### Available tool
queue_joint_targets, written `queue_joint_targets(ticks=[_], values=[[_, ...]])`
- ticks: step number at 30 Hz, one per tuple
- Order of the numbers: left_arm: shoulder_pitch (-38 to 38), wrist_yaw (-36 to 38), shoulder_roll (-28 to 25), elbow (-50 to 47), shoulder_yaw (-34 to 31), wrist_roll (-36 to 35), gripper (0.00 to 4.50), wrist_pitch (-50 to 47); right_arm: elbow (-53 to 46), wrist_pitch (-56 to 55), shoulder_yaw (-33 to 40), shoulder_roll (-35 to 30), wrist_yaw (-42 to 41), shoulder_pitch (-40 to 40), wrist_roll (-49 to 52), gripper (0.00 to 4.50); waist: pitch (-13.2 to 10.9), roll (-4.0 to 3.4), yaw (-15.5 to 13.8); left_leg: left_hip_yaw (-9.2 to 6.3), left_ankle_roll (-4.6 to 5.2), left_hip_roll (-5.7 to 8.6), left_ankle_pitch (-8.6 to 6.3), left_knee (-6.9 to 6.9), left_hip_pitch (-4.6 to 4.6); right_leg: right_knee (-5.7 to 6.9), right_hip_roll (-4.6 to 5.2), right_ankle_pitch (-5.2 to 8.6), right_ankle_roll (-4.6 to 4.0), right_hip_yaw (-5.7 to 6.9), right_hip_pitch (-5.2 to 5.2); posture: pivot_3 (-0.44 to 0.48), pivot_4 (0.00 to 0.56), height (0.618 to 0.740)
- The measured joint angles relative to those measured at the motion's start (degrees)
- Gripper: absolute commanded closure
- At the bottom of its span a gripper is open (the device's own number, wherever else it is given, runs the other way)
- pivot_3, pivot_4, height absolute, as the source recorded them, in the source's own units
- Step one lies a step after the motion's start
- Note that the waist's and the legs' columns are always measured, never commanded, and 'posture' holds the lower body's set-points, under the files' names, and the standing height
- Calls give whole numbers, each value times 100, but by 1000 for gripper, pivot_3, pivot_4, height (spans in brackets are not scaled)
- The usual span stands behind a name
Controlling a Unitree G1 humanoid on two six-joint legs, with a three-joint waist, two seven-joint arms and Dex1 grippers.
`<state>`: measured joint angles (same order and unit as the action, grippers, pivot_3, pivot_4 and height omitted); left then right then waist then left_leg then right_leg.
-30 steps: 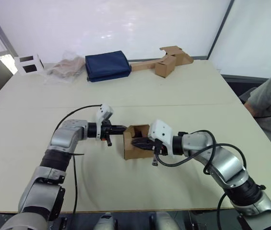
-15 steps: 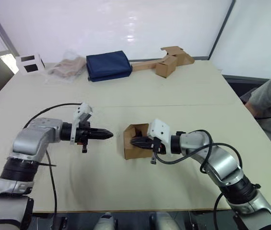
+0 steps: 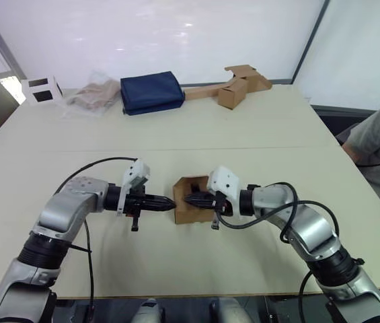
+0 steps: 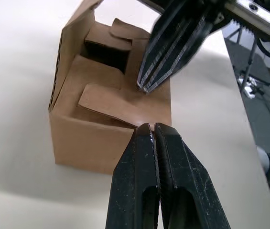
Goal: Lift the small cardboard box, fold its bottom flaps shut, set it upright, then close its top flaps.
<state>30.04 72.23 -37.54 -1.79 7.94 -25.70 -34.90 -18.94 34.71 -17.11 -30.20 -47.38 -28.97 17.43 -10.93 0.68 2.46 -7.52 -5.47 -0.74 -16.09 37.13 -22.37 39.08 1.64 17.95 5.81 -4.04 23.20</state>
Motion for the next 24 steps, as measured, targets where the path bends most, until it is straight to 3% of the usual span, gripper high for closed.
queue_joint_targets(ticks=[5, 10, 17, 24], values=[[14, 1, 59, 102, -4, 3, 4397, 75, -113, 274, 532, 395, 86, -25, 623, 4500, 0, 0, 4, -1, 0, 0, 0, 1, 1, 1, -1, 0, 0, 0, -2, 0, 150, 740], [42, -8, 115, 150, 8, 12, 4397, 85, 178, 184, 1216, 938, 721, -657, 883, 4500, 1, 0, -1, 0, 0, 0, 0, 0, 3, 0, 0, 0, 0, 1, -4, 0, 150, 740], [43, -80, 187, 164, 9, 23, 4397, 146, 1125, -192, 698, 641, 998, -692, -190, 4500, 1, -1, 13, 1, 0, 1, 0, -1, 3, 1, 0, 0, 0, 0, -1, 0, 150, 740], [43, -145, 211, 163, 20, 25, 4397, 160, 848, -177, 494, 466, 469, -431, -181, 4500, 1, -1, 7, 0, 0, 1, 0, 0, 3, 1, 0, 0, 0, 0, -2, 0, 150, 740]])
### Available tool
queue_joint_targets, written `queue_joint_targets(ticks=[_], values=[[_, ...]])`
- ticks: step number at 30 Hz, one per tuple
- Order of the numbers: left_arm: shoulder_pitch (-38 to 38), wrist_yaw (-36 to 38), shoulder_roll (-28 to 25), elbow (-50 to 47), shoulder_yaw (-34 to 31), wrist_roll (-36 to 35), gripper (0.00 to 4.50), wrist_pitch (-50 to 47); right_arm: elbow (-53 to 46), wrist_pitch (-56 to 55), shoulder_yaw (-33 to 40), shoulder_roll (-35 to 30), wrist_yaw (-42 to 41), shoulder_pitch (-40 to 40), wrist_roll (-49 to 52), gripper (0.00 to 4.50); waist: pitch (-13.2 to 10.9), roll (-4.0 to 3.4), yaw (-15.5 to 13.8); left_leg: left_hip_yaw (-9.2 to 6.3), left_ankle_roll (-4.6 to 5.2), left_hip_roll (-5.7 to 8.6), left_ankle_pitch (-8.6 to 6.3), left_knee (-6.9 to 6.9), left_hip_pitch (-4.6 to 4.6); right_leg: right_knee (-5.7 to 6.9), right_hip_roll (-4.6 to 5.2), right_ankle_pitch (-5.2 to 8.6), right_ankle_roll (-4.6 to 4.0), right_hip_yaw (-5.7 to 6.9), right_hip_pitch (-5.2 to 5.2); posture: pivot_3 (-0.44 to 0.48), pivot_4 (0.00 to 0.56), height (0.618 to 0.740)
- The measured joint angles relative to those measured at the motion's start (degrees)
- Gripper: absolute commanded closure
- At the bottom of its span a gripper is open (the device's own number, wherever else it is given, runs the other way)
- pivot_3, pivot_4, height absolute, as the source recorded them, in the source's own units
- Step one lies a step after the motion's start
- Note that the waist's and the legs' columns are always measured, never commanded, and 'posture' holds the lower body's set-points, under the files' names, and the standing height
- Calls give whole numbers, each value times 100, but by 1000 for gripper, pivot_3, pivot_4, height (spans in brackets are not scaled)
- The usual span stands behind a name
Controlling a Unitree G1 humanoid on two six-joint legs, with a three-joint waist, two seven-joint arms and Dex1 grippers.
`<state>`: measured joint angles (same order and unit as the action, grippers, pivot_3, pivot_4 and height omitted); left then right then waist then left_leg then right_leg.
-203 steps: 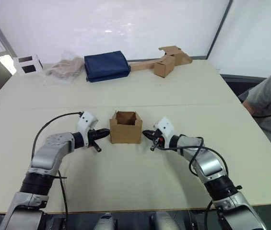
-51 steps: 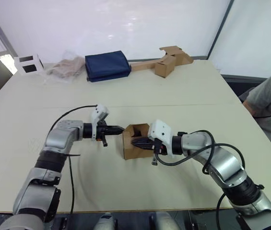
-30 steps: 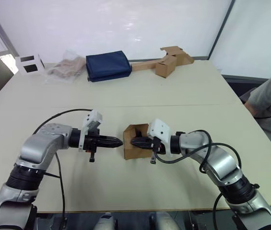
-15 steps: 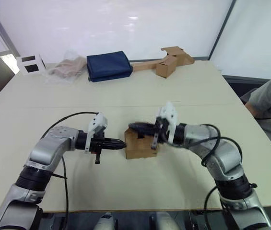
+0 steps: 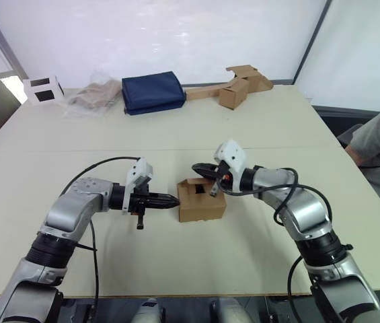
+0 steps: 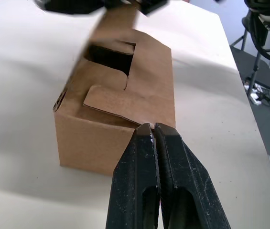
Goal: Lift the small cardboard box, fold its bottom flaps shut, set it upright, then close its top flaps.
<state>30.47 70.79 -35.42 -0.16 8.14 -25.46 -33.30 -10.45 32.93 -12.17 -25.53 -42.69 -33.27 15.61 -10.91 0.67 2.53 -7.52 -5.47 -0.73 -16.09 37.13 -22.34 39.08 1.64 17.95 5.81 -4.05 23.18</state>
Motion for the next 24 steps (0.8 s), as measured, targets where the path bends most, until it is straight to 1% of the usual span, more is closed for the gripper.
queue_joint_targets(ticks=[6, 9, 13, 16, 20, 24], values=[[1, -11, 0, -2, -2, -17, 4397, -29, -295, 142, 0, -53, -169, 201, 104, 4500, 0, 0, -1, 0, 0, 0, 0, 0, 0, 0, 0, 0, 0, 0, 0, 0, 150, 740], [53, -74, 2, -2, -42, -108, 4397, -217, -324, 160, 1, -53, -162, 260, 102, 4500, 0, 0, 1, 0, 0, 0, 0, 0, 0, 0, 0, 0, 0, 0, 0, 0, 150, 740], [450, -263, 99, 71, -440, -557, 4397, -764, -325, 158, 4, -47, -139, 261, 94, 4500, 0, 1, 6, -1, 0, -1, 0, -1, -1, 0, -1, 0, 0, 0, 2, 0, 150, 740], [664, -376, 147, 85, -673, -717, 4397, -891, -325, 158, 4, -47, -133, 261, 93, 4500, 0, 0, 12, 0, 0, -1, 0, -1, -1, -1, -1, 0, 0, 0, 2, 0, 150, 740], [748, -564, 399, 285, -643, -689, 4397, -850, -324, 158, 7, -35, -107, 266, 92, 4500, 0, 1, 10, 0, -1, -1, 0, -1, -1, -1, -1, 0, 0, 0, 2, 0, 150, 740], [754, -717, 572, 511, -442, -429, 4397, -596, -326, 168, 8, -36, -83, 286, 94, 4500, 0, 1, 7, 0, -1, -1, 1, -1, -1, -1, -1, 0, 0, 0, 3, 0, 150, 740]])
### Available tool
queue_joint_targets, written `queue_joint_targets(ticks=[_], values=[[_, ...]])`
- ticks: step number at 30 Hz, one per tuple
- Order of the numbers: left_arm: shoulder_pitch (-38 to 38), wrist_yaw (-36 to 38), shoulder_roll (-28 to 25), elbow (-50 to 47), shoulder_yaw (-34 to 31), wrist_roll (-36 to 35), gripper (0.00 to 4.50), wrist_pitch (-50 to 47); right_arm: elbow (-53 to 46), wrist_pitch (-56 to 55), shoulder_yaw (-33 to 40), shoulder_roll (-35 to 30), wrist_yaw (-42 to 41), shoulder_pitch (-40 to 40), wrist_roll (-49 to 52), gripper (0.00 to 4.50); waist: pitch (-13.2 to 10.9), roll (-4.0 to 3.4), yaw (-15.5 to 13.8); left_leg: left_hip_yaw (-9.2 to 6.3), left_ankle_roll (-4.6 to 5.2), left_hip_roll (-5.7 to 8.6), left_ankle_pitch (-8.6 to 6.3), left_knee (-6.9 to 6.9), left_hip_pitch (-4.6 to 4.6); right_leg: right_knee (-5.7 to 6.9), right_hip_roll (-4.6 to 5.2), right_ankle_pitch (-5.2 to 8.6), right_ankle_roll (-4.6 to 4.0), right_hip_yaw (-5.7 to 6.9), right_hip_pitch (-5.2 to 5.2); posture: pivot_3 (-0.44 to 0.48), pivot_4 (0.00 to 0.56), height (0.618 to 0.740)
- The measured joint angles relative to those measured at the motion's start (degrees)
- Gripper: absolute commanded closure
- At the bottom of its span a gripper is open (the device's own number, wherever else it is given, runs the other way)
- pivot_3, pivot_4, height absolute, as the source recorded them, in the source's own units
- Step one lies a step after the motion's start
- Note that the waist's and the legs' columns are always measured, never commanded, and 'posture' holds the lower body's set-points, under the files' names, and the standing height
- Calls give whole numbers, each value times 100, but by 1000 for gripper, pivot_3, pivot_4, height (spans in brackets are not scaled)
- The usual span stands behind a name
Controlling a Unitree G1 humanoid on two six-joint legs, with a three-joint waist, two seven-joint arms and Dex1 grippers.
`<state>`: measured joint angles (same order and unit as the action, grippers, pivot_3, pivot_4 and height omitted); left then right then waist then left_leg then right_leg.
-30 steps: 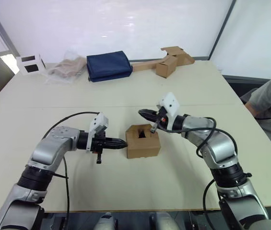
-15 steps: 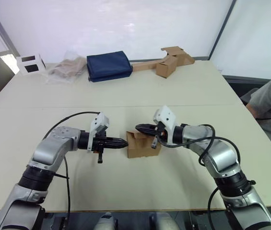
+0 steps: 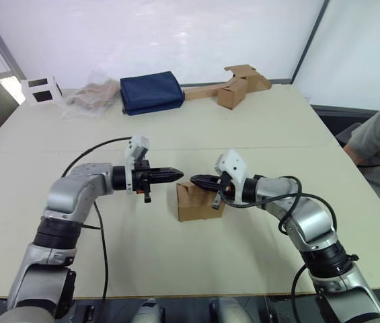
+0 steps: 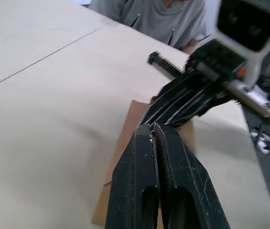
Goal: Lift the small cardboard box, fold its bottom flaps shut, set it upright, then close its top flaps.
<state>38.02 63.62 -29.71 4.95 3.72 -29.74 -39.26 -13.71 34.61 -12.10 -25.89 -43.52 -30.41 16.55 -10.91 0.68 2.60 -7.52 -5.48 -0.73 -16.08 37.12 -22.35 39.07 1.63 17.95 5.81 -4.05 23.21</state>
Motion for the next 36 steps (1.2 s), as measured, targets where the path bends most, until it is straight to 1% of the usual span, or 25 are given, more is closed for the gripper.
queue_joint_targets(ticks=[4, 12, 19, 24, 36], values=[[0, -74, 164, 165, 217, 264, 4397, 254, -13, 10, 0, 0, 30, 29, 2, 4500, 0, 0, -2, 0, 0, 0, 0, 0, -1, 0, 0, 0, 0, 0, 0, 0, 150, 740], [-2, -178, 345, 293, 269, 459, 4397, 441, -243, 139, 33, -31, -21, 106, 131, 4500, 0, 0, -2, 0, 0, 0, 0, 0, -1, 0, 0, 0, 0, 0, 1, 0, 150, 740], [-3, -208, 369, 296, 255, 453, 4397, 434, -755, 410, 165, -461, -380, 324, 496, 4500, 0, 0, -6, 0, 1, 0, 0, 1, -1, -1, 0, 0, 0, 0, -1, 0, 150, 740], [-3, -240, 374, 295, 255, 453, 4397, 433, -758, 440, 103, -502, -399, 465, 478, 4500, 0, 0, -2, 0, 1, 0, 0, 0, -1, 0, 0, 0, 0, 0, 0, 0, 150, 740], [-3, -255, 379, 295, 254, 449, 4397, 376, -489, 121, -89, -483, -288, 459, 145, 4500, 0, 0, -4, 0, 0, 0, 0, 1, -1, -1, 0, 0, 0, 0, 0, 0, 150, 740]])
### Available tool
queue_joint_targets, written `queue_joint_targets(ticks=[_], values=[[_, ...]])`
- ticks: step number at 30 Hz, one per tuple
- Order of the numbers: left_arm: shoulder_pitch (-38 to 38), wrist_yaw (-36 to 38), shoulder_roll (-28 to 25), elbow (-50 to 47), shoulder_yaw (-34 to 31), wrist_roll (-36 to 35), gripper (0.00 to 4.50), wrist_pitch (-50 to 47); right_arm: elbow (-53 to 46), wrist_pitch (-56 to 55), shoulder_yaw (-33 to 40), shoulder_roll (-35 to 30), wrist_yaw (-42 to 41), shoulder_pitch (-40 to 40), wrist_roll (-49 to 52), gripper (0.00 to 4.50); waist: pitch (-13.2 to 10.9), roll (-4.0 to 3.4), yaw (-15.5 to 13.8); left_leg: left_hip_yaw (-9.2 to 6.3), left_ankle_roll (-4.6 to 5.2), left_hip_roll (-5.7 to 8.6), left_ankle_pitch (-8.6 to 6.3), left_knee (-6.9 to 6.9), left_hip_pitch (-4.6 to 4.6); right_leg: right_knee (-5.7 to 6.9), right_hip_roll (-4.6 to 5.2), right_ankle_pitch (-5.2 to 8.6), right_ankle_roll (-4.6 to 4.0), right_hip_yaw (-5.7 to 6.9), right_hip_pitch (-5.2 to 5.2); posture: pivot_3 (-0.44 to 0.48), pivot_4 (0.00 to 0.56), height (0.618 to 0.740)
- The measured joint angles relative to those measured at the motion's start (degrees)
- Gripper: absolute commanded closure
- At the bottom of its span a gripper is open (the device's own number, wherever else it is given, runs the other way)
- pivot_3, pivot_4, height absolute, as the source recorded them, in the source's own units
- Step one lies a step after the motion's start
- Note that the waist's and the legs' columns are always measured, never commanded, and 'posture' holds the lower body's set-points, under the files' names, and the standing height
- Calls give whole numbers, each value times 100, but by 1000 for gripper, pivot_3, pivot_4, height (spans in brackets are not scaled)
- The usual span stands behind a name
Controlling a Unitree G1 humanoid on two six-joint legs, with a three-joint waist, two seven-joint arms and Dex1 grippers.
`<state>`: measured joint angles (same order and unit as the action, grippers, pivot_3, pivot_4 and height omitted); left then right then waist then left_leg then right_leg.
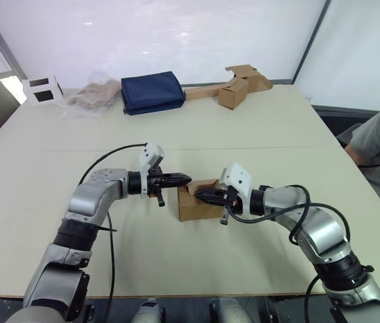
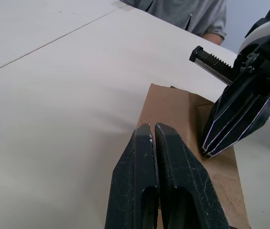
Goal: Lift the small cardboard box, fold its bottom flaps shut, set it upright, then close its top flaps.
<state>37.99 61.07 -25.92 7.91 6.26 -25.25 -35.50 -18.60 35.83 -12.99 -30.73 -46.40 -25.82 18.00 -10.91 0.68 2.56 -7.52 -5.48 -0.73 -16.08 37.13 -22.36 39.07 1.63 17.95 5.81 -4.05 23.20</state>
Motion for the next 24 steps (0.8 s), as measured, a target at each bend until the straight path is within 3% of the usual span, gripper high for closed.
queue_joint_targets(ticks=[15, 24], values=[[-3, 31, 3, -71, 26, -11, 4397, -14, 138, -169, -101, 47, 77, -22, -249, 4500, 0, 0, 0, 0, 0, 0, 0, 0, 0, 0, 0, 0, 0, 0, 0, 0, 150, 740], [-75, 372, -309, -134, 430, 502, 4397, 735, 57, 132, -6, 39, -139, -4, 96, 4500, 0, 0, -1, 0, 0, 0, 0, 0, 0, 0, 0, 0, 0, 0, 0, 0, 150, 740]])
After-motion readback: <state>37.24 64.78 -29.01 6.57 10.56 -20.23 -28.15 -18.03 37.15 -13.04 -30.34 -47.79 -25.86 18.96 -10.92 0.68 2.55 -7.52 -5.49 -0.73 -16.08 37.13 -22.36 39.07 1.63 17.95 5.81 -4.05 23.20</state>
